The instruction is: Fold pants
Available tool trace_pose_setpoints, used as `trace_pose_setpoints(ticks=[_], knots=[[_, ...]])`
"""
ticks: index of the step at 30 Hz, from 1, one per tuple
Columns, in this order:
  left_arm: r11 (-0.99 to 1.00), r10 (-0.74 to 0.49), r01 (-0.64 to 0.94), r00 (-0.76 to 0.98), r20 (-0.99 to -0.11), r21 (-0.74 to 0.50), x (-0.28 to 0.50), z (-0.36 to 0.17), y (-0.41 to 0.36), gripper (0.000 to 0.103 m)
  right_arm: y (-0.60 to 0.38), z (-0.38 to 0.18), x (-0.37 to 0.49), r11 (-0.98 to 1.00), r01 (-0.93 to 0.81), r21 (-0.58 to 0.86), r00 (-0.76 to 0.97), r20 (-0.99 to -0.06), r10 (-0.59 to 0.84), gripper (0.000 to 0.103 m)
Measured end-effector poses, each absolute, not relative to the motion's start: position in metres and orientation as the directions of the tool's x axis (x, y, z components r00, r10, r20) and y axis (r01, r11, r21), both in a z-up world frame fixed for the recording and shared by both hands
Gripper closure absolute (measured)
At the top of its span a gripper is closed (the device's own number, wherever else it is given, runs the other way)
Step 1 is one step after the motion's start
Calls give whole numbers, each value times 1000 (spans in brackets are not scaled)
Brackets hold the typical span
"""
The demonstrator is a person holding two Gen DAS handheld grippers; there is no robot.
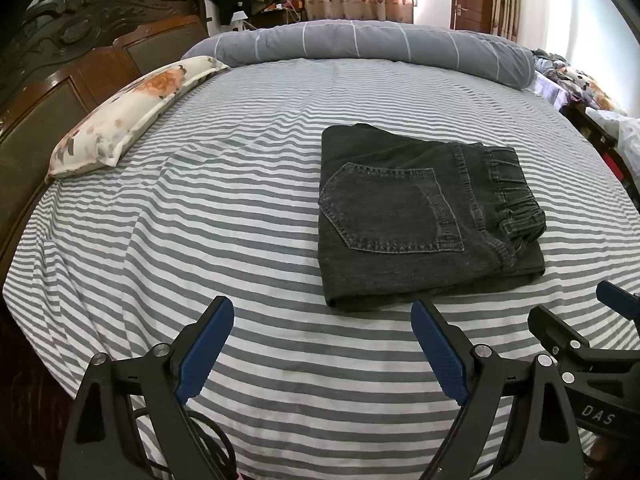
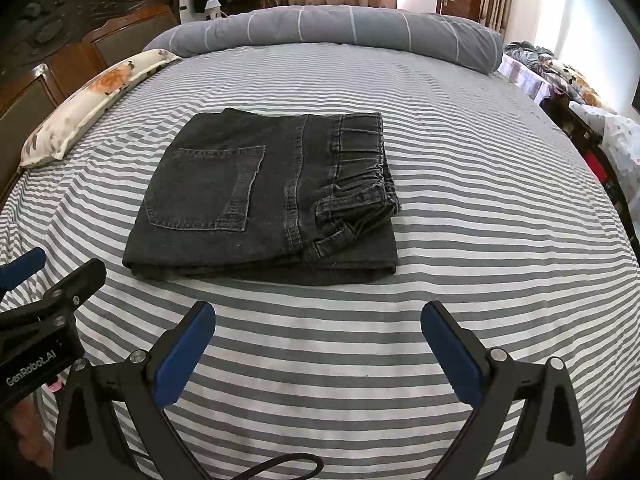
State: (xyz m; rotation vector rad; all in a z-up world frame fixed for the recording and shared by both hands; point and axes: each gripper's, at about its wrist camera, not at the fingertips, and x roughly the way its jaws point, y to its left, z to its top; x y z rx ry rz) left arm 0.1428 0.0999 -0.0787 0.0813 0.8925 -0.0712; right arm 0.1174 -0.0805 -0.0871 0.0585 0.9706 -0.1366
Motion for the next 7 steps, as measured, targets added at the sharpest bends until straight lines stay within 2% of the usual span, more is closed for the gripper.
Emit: trace_pose_setpoints(ticks=[7], knots=[[995,-37,97,620,-784,30,144,-80,100,13,-82,-88,117,989,146,-6,553,-828,-87,1]])
